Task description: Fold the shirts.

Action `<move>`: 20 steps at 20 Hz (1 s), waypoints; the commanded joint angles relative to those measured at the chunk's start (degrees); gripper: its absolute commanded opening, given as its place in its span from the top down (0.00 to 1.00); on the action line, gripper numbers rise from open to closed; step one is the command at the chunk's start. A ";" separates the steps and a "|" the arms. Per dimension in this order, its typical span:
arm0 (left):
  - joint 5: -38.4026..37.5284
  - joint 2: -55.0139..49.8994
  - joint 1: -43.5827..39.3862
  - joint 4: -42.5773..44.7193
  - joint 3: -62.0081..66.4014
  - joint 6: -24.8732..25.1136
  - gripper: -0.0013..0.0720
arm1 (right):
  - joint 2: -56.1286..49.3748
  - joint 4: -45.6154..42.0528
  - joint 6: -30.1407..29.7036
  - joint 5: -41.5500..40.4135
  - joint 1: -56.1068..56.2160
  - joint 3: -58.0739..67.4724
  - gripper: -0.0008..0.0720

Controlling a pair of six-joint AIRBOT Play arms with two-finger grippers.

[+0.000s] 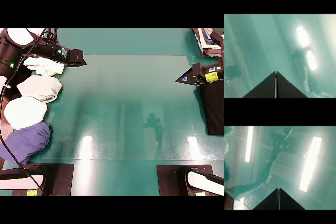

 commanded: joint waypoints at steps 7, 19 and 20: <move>0.07 -0.02 -0.02 0.02 0.00 0.00 0.94 | 0.00 0.13 0.00 0.13 0.24 0.07 0.97; 12.83 -0.70 0.61 23.47 -0.07 -3.63 0.19 | 0.00 0.13 0.02 0.02 0.24 0.07 0.97; 14.45 -1.33 1.05 30.86 -0.09 -6.54 0.19 | 0.00 0.15 0.02 0.04 0.24 0.07 0.97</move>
